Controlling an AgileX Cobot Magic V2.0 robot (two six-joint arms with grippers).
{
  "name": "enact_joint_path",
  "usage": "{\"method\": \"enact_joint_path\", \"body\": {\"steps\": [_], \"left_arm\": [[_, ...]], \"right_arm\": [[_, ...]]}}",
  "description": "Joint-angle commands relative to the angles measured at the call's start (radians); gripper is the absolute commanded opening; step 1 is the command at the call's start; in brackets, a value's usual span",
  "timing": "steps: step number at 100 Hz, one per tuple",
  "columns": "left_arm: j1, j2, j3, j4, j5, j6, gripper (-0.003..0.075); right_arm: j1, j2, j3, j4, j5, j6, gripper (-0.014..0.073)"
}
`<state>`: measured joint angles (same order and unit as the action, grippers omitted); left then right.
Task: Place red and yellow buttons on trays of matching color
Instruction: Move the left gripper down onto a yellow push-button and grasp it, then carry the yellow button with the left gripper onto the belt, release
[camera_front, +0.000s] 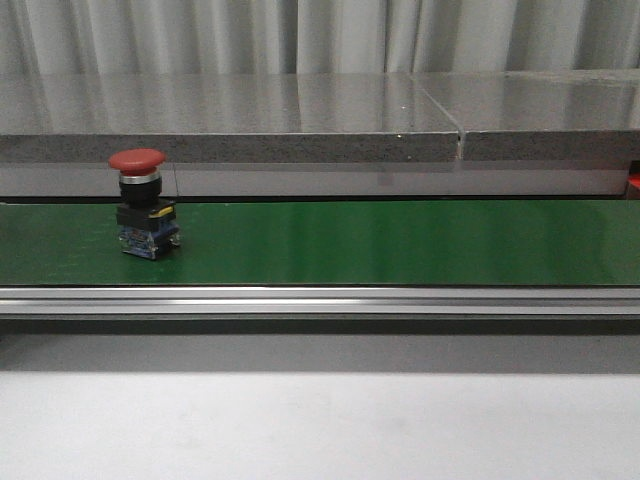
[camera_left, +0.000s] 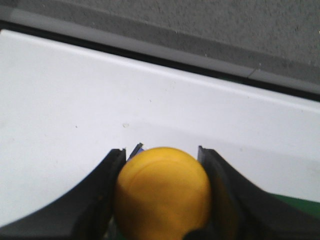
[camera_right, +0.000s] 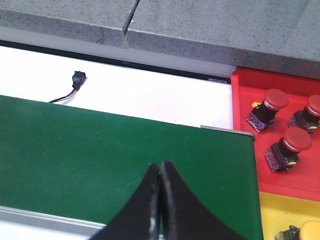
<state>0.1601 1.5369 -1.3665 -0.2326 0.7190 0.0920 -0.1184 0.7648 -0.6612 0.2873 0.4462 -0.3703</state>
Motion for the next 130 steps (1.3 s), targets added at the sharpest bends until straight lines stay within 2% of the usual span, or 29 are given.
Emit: {"method": "enact_joint_path", "body": {"steps": [1,41,92,130], "left_arm": [[-0.027,-0.071,0.042,-0.005,-0.081,-0.001,0.0042],[-0.062,-0.091,0.264,0.006,-0.221,0.001,0.0042],[-0.062,-0.088,0.374,0.006,-0.325,0.001,0.0042],[-0.062,-0.088,0.396,0.004,-0.339,0.001,0.0045]], "right_arm": [[0.002,-0.007,-0.028,0.004,-0.077,-0.005,-0.012],[0.002,-0.007,-0.028,0.004,-0.077,-0.005,-0.012],[0.002,-0.007,-0.028,0.004,-0.077,-0.005,-0.012],[0.002,-0.007,-0.028,0.004,-0.077,-0.005,-0.012]]}}
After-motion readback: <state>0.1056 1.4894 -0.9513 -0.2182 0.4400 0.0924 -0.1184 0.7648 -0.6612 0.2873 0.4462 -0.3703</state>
